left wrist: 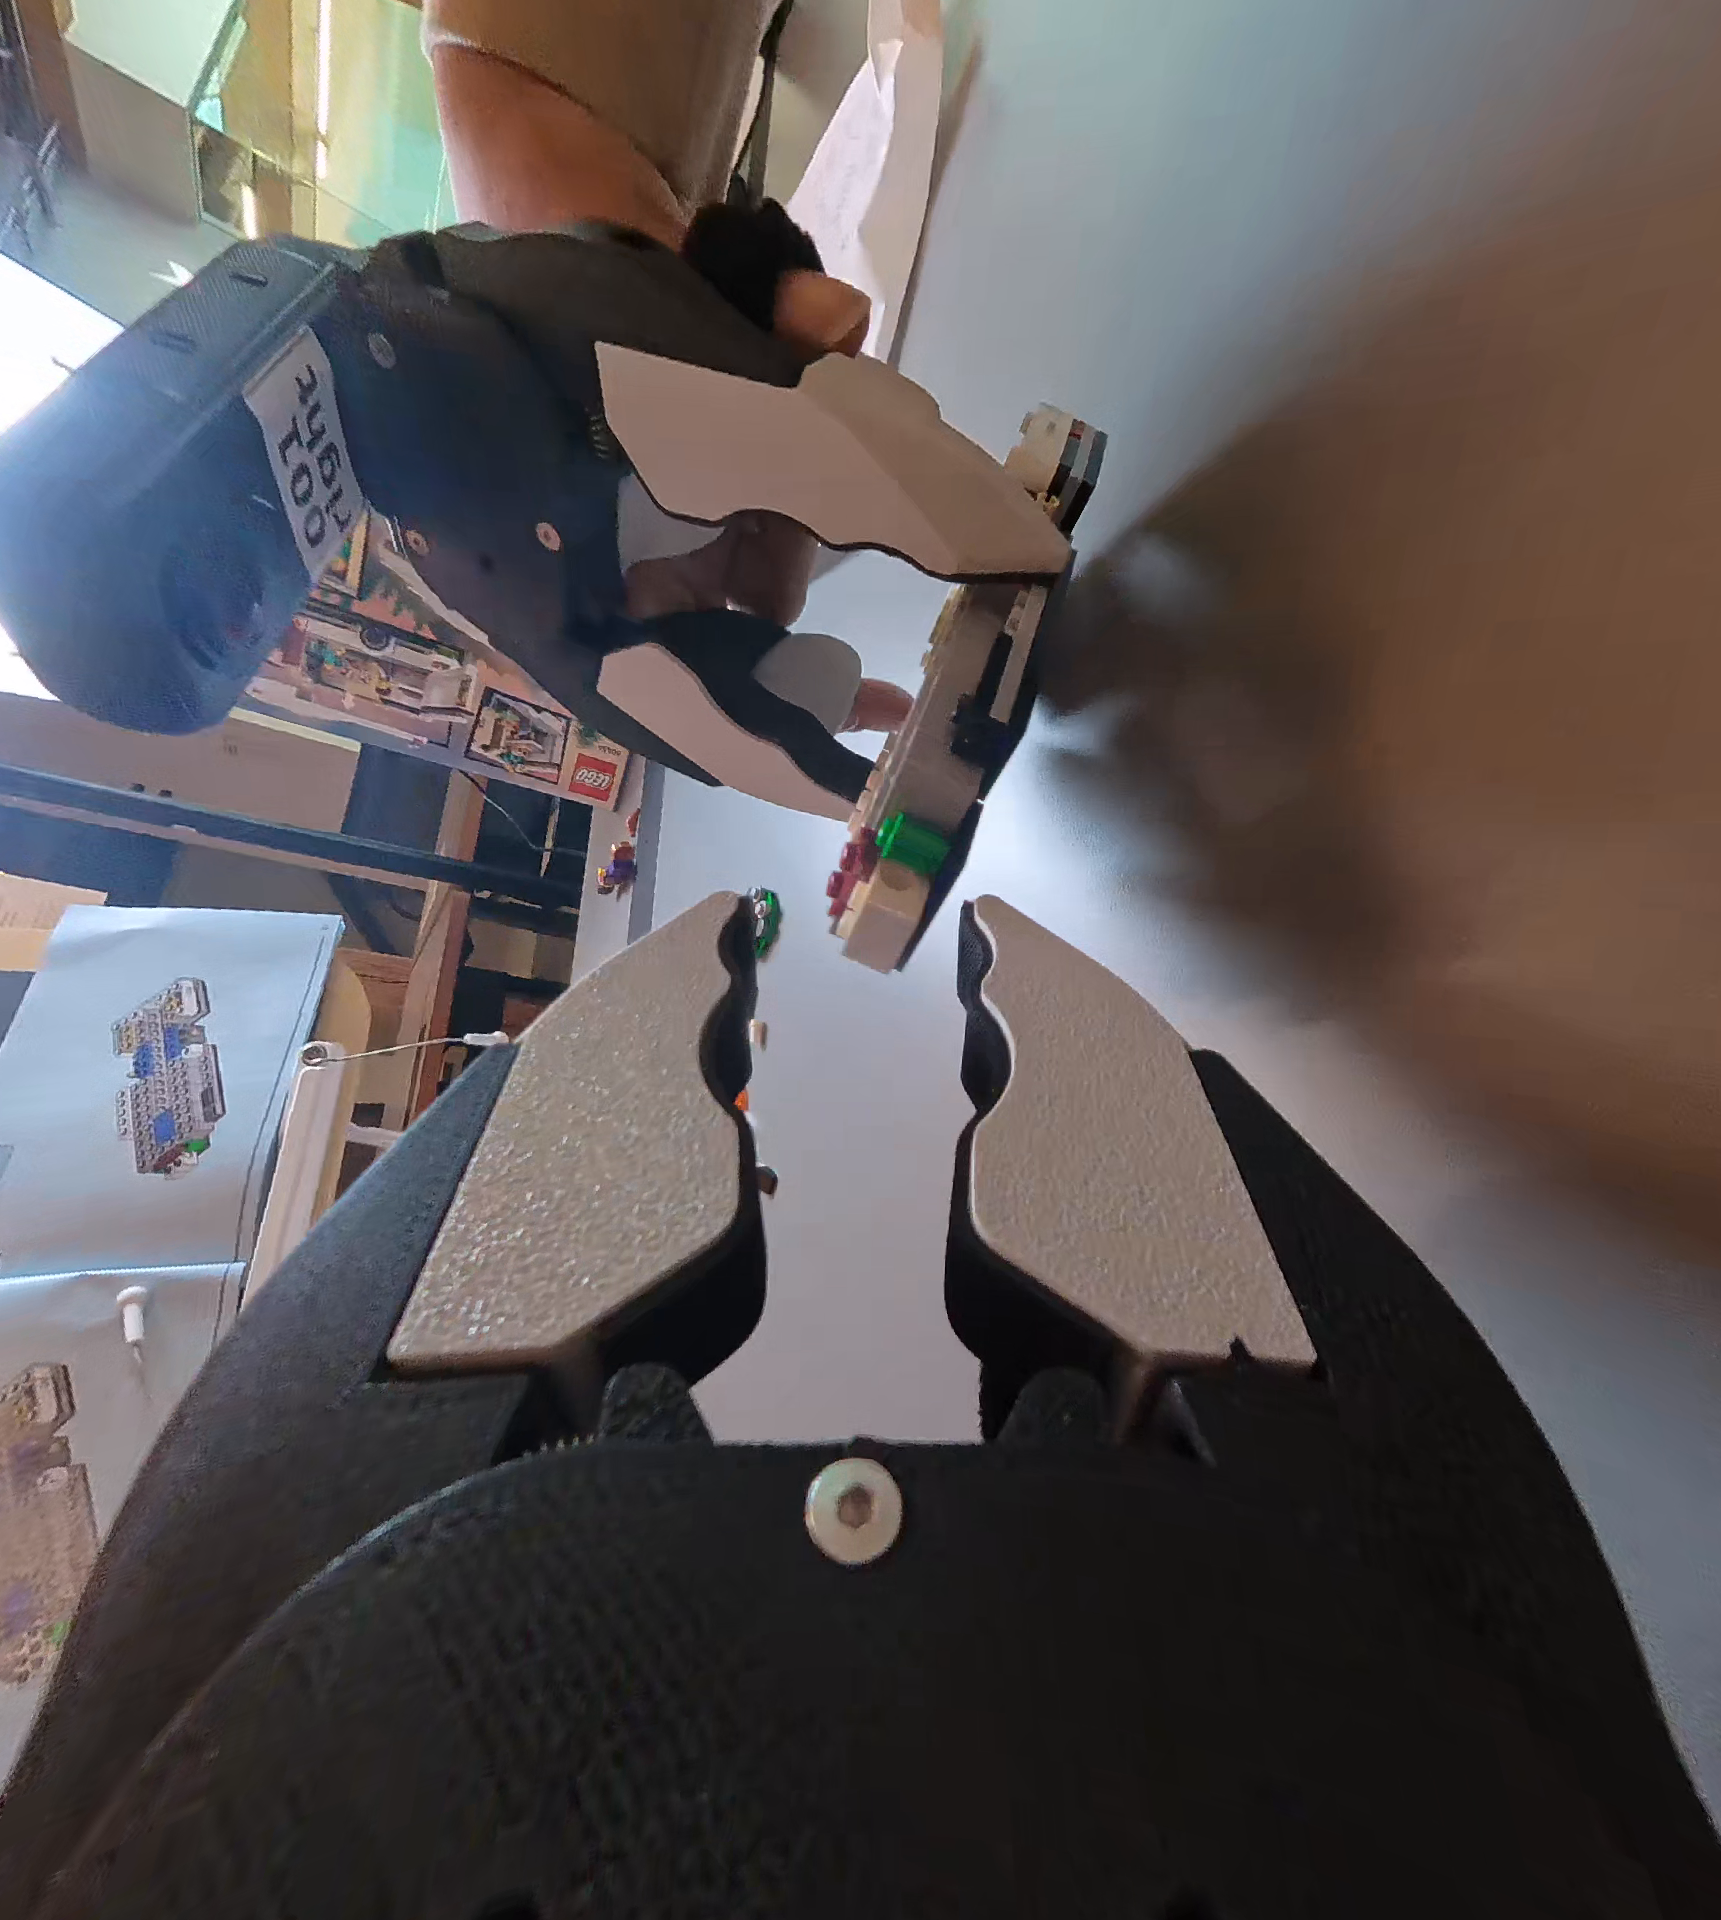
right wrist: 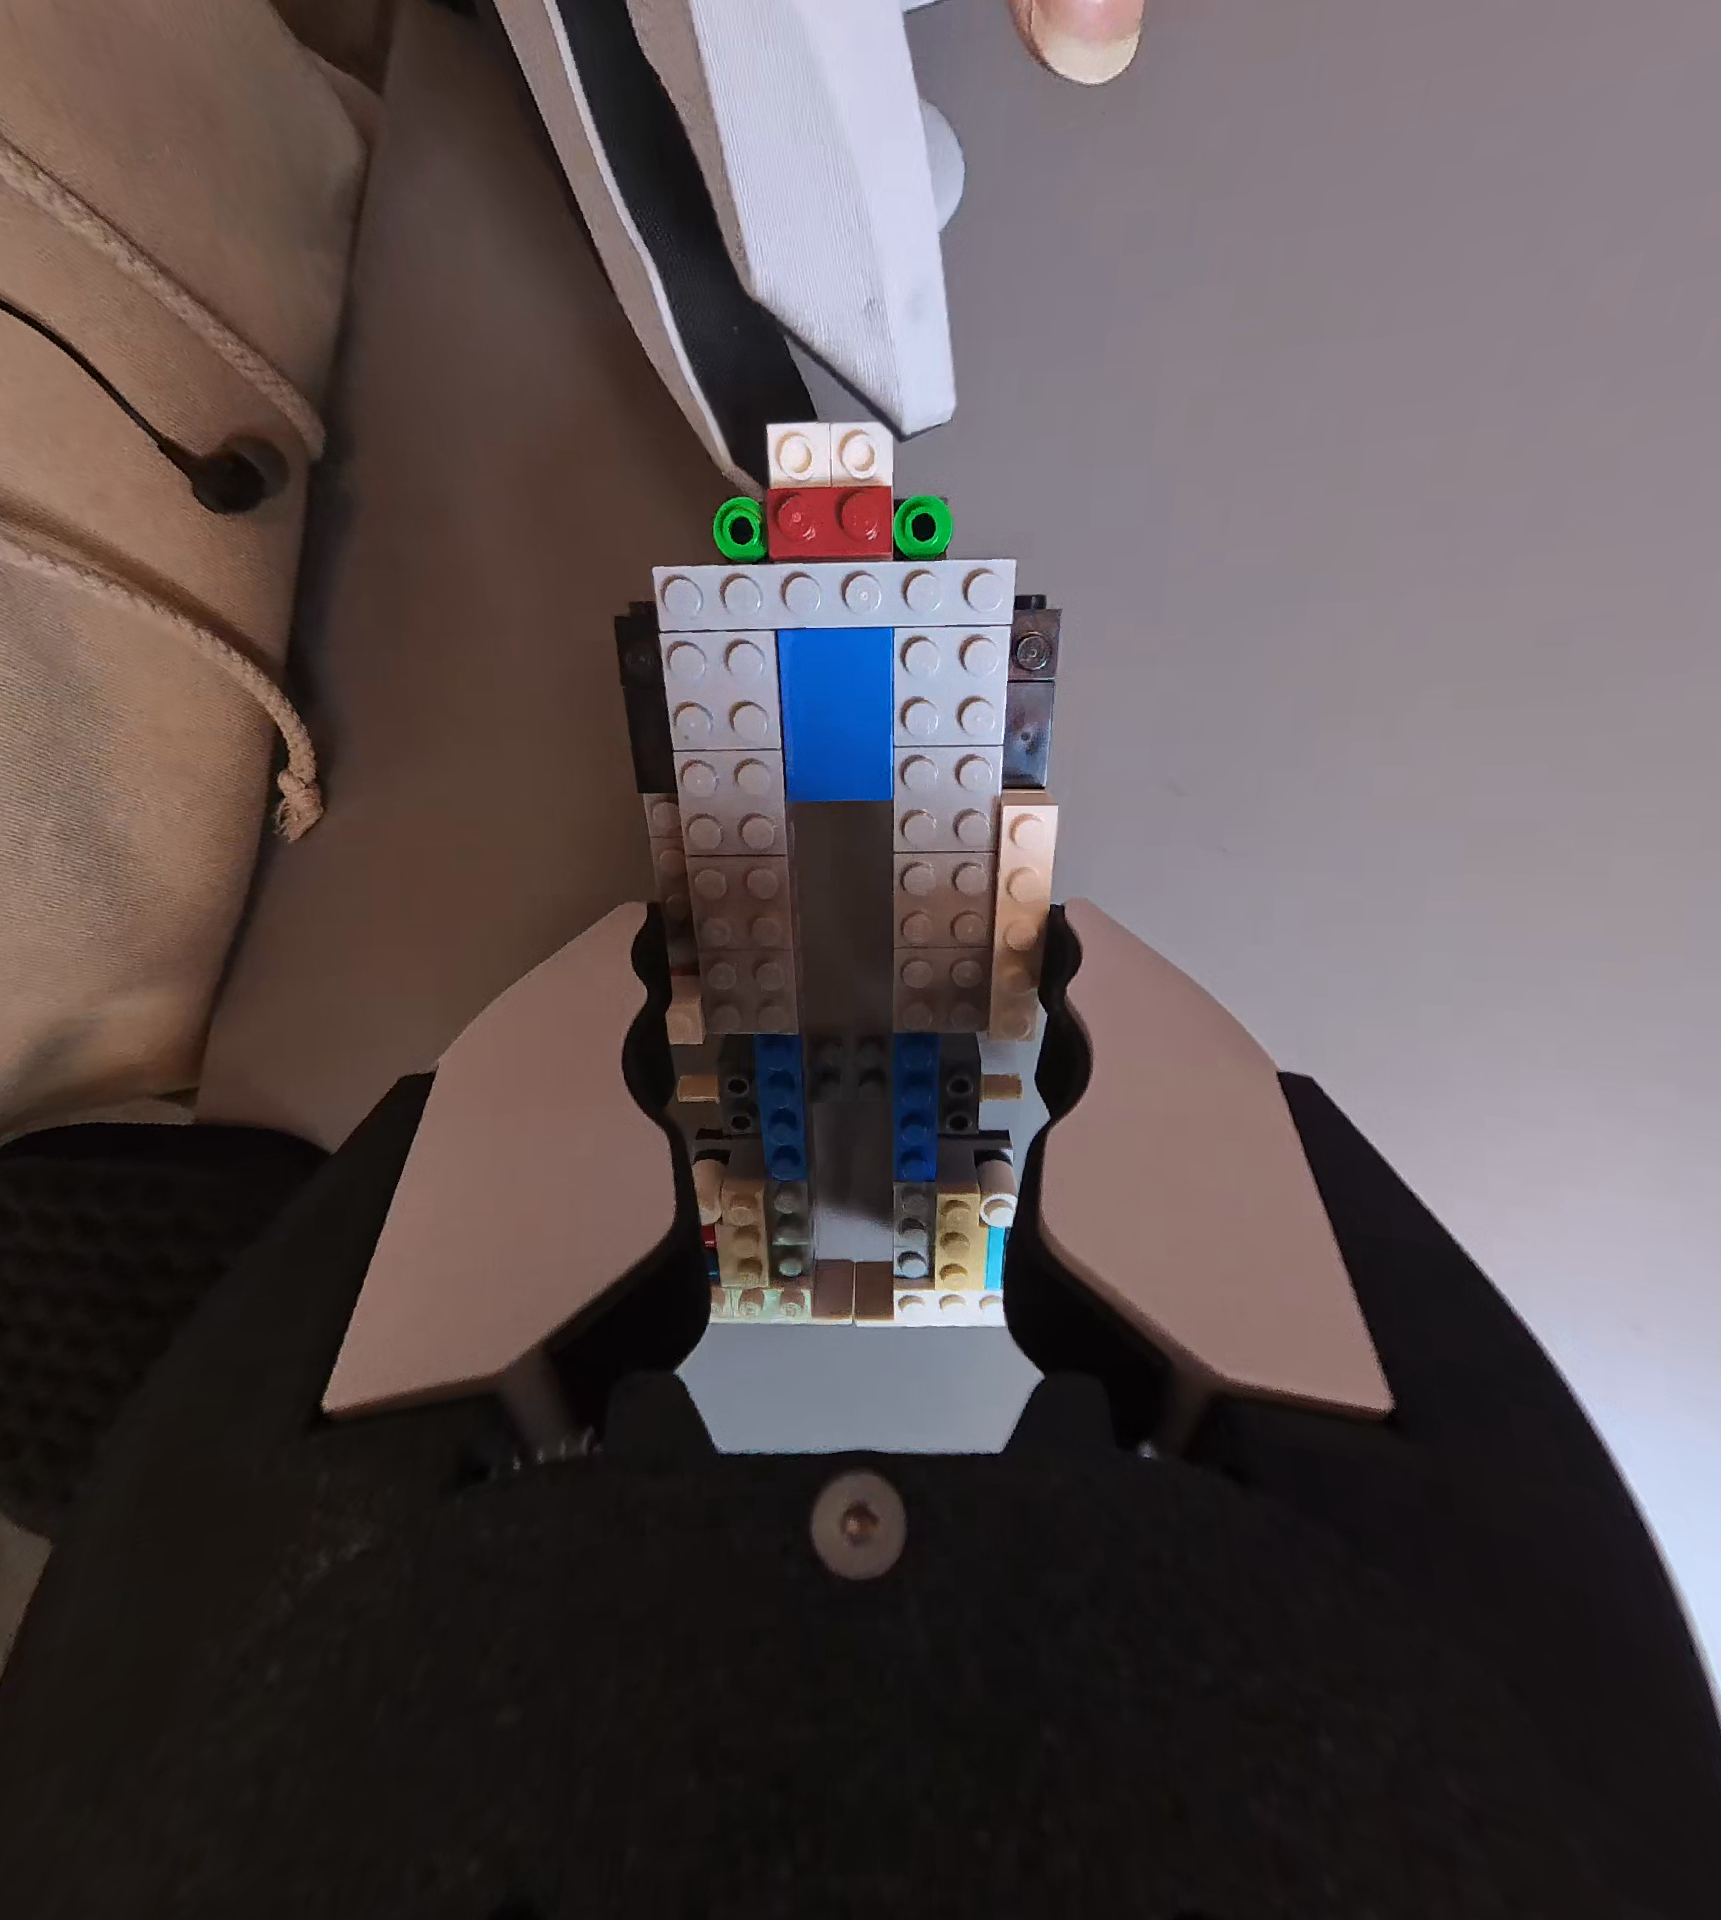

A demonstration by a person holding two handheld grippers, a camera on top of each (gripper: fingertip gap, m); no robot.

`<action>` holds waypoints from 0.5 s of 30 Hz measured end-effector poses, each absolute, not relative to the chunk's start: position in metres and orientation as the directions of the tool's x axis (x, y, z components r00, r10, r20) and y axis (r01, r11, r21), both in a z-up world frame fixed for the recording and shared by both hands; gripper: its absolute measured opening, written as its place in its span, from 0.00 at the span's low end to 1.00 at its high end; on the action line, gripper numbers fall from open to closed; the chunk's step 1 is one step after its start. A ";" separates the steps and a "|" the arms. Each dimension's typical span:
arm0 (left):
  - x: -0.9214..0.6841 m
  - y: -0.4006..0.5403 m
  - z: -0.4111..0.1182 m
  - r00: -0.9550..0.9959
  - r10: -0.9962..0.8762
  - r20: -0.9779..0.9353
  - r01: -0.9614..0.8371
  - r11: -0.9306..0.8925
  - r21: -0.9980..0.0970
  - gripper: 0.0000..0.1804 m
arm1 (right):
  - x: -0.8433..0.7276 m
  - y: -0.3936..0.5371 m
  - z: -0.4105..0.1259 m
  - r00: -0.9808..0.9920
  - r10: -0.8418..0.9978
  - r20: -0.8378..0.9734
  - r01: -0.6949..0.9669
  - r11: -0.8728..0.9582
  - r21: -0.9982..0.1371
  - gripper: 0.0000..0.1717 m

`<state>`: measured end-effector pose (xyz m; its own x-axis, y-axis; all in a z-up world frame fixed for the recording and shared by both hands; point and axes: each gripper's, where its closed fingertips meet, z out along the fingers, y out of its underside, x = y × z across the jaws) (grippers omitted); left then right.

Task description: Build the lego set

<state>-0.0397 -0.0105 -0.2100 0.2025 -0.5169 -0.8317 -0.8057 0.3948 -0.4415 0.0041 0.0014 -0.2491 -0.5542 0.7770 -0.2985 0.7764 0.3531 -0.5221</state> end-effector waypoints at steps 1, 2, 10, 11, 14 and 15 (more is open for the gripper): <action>-0.039 -0.012 -0.209 0.199 -0.516 -0.833 -0.801 0.404 -0.441 0.20 | 0.004 0.000 -0.250 -0.559 0.773 -0.302 0.775 0.357 -0.521 0.40; -0.038 -0.013 -0.209 0.183 -0.513 -0.839 -0.802 0.416 -0.430 0.21 | 0.004 -0.001 -0.250 -0.564 0.768 -0.305 0.774 0.362 -0.520 0.40; -0.027 -0.028 -0.222 0.029 -0.504 -0.863 -0.789 0.519 -0.329 0.13 | 0.009 -0.007 -0.252 -0.604 0.722 -0.338 0.763 0.401 -0.508 0.40; -0.026 -0.029 -0.223 0.019 -0.503 -0.864 -0.784 0.529 -0.325 0.12 | 0.009 -0.008 -0.253 -0.608 0.717 -0.341 0.762 0.406 -0.505 0.40; -0.023 -0.033 -0.226 0.000 -0.509 -0.861 -0.776 0.543 -0.321 0.11 | 0.011 -0.011 -0.255 -0.616 0.703 -0.355 0.761 0.414 -0.500 0.40; -0.022 -0.034 -0.226 0.001 -0.516 -0.857 -0.772 0.543 -0.329 0.11 | 0.012 -0.012 -0.255 -0.619 0.699 -0.358 0.759 0.415 -0.502 0.40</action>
